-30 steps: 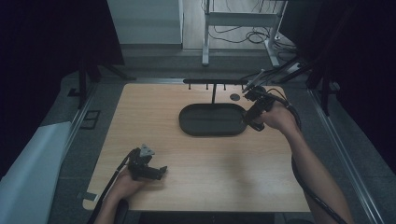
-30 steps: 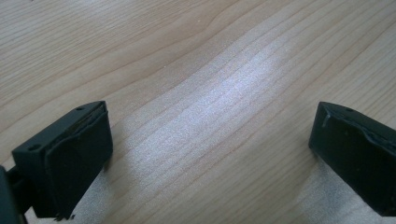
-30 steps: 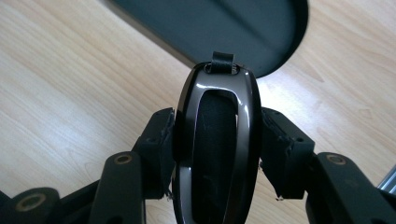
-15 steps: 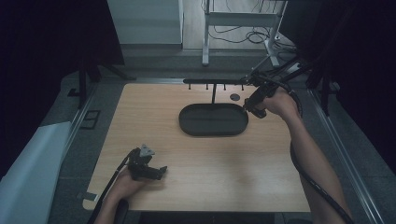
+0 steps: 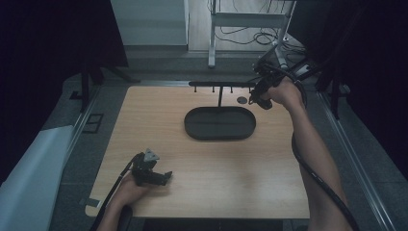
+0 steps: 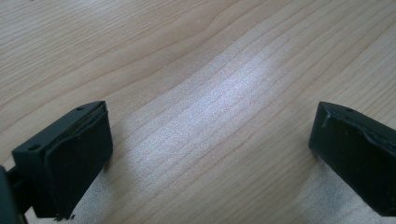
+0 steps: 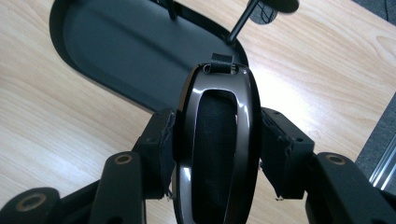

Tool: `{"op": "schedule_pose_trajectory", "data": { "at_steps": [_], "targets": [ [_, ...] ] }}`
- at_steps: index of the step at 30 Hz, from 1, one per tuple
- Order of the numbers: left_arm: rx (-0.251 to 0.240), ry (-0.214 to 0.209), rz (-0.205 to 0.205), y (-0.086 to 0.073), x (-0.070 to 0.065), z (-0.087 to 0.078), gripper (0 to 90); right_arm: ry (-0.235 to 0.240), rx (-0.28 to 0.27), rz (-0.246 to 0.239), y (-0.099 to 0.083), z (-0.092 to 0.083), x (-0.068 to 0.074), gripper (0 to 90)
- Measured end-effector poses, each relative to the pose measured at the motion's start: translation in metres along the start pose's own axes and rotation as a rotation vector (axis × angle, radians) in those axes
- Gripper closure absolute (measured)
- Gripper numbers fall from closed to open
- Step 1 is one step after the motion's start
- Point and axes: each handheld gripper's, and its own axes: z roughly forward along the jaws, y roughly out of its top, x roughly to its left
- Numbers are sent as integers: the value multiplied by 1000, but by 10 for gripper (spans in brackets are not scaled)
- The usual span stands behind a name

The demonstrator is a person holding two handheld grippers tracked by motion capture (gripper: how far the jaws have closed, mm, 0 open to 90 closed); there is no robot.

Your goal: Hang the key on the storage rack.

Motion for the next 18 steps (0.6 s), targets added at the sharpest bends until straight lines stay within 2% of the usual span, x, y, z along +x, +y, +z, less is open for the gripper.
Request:
{"op": "schedule_pose_trajectory", "data": {
  "at_steps": [18],
  "targets": [
    [-2, 1, 3, 0, 0, 0, 0, -48, -29, 27, 28, -14, -1, 487]
  ]
}}
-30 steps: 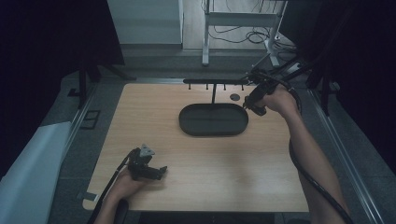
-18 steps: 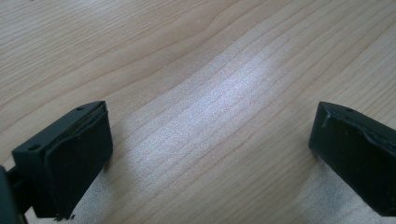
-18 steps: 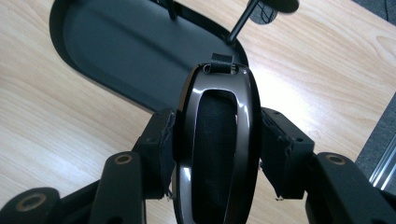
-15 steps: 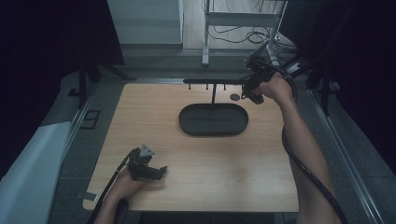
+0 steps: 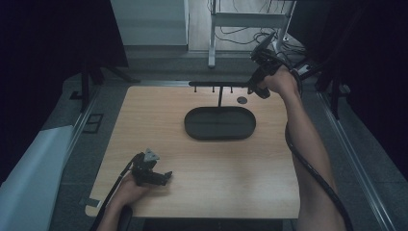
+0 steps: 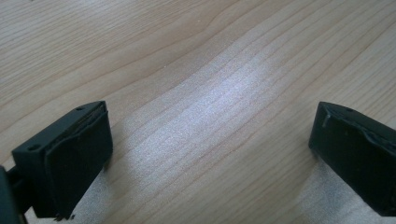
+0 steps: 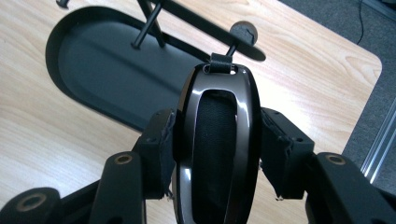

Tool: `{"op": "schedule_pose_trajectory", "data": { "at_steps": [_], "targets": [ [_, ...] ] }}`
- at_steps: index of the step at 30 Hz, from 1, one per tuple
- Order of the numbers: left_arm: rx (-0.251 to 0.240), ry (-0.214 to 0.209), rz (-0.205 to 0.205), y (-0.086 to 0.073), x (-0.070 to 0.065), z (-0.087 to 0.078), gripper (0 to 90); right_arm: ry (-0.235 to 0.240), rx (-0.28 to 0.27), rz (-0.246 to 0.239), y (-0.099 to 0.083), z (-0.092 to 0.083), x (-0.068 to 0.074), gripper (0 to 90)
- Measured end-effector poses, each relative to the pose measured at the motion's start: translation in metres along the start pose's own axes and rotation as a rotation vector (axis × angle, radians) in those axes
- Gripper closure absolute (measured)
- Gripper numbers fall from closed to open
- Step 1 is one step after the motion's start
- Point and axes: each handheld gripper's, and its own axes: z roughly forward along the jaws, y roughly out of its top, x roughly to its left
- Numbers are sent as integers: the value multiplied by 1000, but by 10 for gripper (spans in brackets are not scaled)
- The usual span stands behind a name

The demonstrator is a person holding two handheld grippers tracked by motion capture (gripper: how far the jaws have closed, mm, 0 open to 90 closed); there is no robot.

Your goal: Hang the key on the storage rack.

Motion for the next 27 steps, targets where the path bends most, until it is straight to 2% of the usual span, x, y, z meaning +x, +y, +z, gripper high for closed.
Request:
{"op": "schedule_pose_trajectory", "data": {
  "at_steps": [5, 11, 18, 21, 27],
  "targets": [
    [4, 0, 4, 0, 0, 0, 0, -23, -12, 16, 4, 0, -4, 487],
    [7, -1, 4, 0, 0, 0, 0, -47, -11, 50, -1, 9, -16, 487],
    [8, -2, 7, 0, 1, -1, 0, -67, 3, 73, -9, 23, -27, 487],
    [8, -2, 6, 0, 1, -1, 0, -96, 23, 71, -13, 31, -30, 486],
    [7, -3, 5, 0, 0, 0, 0, -109, 45, 78, -18, 47, -34, 487]
  ]
}}
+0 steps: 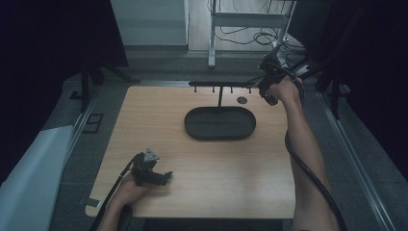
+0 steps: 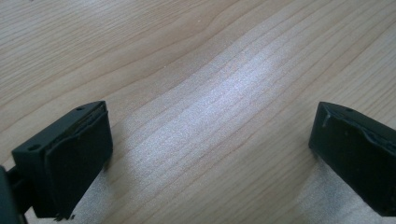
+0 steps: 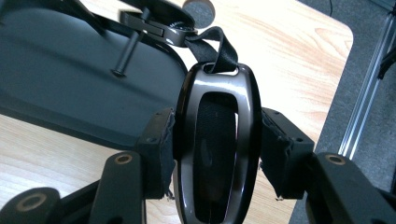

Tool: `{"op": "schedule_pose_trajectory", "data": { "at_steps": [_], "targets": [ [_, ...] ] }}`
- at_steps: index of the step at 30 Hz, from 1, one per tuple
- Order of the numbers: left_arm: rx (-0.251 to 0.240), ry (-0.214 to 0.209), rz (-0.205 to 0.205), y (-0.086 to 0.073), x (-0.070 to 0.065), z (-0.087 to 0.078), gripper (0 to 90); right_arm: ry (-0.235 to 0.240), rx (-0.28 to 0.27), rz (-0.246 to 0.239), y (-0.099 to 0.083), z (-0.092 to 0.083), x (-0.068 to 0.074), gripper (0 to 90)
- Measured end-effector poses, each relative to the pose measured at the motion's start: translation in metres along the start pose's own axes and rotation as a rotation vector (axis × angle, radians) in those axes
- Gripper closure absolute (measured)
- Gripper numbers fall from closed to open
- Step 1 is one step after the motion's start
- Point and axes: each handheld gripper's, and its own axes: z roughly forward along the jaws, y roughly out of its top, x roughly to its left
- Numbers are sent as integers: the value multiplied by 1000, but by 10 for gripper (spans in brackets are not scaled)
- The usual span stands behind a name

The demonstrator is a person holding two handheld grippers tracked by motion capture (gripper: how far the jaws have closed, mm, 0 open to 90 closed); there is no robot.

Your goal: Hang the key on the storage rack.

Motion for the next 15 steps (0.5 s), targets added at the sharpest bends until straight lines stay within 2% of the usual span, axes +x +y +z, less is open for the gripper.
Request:
{"op": "schedule_pose_trajectory", "data": {
  "at_steps": [5, 7, 15],
  "targets": [
    [-2, 2, 1, 0, 0, 0, 0, -9, 13, 0, -2, 9, -1, 487],
    [-2, 0, 1, 0, 0, 0, 0, -13, 25, 0, -5, 18, -2, 487],
    [-4, 3, 0, 0, 0, 0, 0, 10, 36, 2, -8, 42, 2, 487]
  ]
}}
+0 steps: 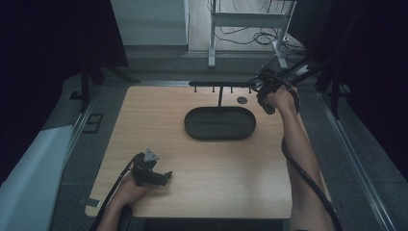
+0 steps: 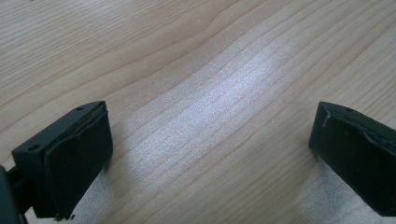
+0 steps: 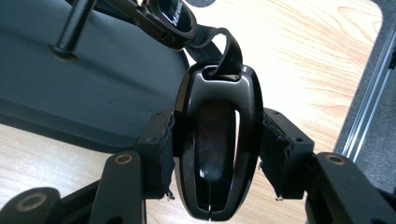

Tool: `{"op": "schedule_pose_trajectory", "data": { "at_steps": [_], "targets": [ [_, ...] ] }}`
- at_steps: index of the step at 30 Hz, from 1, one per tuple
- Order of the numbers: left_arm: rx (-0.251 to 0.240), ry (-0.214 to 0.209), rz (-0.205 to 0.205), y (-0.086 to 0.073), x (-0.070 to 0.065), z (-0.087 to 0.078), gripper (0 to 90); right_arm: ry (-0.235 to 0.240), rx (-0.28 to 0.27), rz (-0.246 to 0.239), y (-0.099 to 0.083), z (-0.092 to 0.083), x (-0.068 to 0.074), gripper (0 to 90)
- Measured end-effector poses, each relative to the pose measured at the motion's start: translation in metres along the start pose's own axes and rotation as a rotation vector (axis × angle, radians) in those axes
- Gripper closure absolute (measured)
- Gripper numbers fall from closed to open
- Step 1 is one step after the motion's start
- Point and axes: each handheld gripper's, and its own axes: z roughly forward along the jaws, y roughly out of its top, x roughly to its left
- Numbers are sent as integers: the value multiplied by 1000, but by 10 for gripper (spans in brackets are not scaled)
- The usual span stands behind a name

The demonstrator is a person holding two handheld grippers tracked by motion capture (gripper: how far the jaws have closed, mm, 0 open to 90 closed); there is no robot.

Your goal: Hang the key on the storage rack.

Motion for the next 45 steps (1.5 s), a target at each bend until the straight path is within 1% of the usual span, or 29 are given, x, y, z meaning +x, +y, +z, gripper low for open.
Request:
{"op": "schedule_pose_trajectory", "data": {
  "at_steps": [8, 13, 14, 15, 19, 22, 25, 28, 31, 33, 34, 37, 40, 42, 45],
  "targets": [
    [0, 1, 0, 0, 0, 0, 0, 13, -8, 2, 0, 20, 6, 486],
    [-1, 1, -1, 0, 0, 0, 0, 10, -15, -11, 0, 32, 13, 485],
    [-1, 1, -1, 0, 0, 0, 0, 10, -15, -11, 0, 32, 13, 485],
    [-1, 1, -1, 0, 0, 0, 0, 12, -18, -18, 0, 36, 16, 485],
    [-2, 1, -3, 0, 0, 0, 0, 15, -24, -27, 1, 42, 20, 483],
    [-2, 1, -3, 0, 0, 0, 0, 19, -31, -42, 0, 46, 22, 480],
    [-2, 1, -3, 0, 0, 0, 0, 21, -32, -46, 0, 47, 22, 475],
    [1, 0, 0, 0, 0, 0, 0, 3, -29, -59, -1, 50, 23, 404],
    [1, 0, 0, 0, 0, 0, 0, 12, -35, -62, -3, 51, 21, 364],
    [1, 0, 0, 0, 0, 0, 0, 9, -40, -65, -4, 51, 20, 348],
    [0, 0, -2, 0, 0, 0, 0, 17, -39, -67, -5, 51, 20, 333],
    [0, 0, -1, 0, 0, 0, 0, 24, -42, -81, -7, 49, 21, 315],
    [2, 0, 0, 0, 0, 0, 0, 44, -67, -119, -11, 42, 28, 275],
    [0, 0, -2, 0, 0, 0, 0, 41, -65, -126, -13, 39, 29, 241],
    [0, 1, -1, 0, 0, 0, 0, 46, -68, -119, -17, 35, 30, 238]
  ]
}}
